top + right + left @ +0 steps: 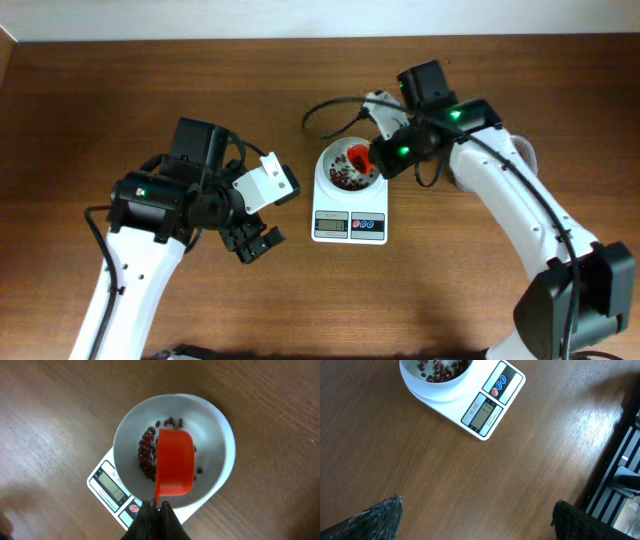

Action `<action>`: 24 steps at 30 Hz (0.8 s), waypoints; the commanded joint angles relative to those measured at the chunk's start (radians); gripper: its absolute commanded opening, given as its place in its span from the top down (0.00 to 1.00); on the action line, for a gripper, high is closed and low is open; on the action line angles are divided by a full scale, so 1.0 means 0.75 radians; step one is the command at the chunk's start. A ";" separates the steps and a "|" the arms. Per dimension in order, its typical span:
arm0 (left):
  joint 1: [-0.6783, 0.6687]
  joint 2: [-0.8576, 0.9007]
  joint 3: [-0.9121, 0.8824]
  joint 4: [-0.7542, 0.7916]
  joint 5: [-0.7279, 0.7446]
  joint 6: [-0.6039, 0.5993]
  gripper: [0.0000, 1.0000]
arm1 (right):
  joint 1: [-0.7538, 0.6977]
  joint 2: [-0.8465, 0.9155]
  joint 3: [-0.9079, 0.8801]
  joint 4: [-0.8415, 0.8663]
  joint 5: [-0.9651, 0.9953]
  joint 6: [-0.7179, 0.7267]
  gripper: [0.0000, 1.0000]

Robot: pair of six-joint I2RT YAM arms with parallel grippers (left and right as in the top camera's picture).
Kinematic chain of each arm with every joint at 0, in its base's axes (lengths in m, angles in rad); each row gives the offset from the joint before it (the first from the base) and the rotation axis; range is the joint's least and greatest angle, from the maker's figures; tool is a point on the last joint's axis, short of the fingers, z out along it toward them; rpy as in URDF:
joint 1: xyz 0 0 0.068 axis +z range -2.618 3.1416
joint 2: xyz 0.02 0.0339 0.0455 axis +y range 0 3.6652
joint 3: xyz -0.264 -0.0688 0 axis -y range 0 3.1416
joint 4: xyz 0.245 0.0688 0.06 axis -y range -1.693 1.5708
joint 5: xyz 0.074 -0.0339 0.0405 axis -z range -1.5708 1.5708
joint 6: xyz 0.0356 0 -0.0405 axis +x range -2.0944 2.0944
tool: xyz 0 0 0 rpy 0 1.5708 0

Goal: Scoop and weigh 50g on scale
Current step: 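Tilt the scoop to pour beans into the bowl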

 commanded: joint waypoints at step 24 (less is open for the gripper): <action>0.009 -0.018 0.019 -0.001 0.019 0.012 0.01 | 0.064 -0.025 0.013 0.055 0.209 0.107 0.96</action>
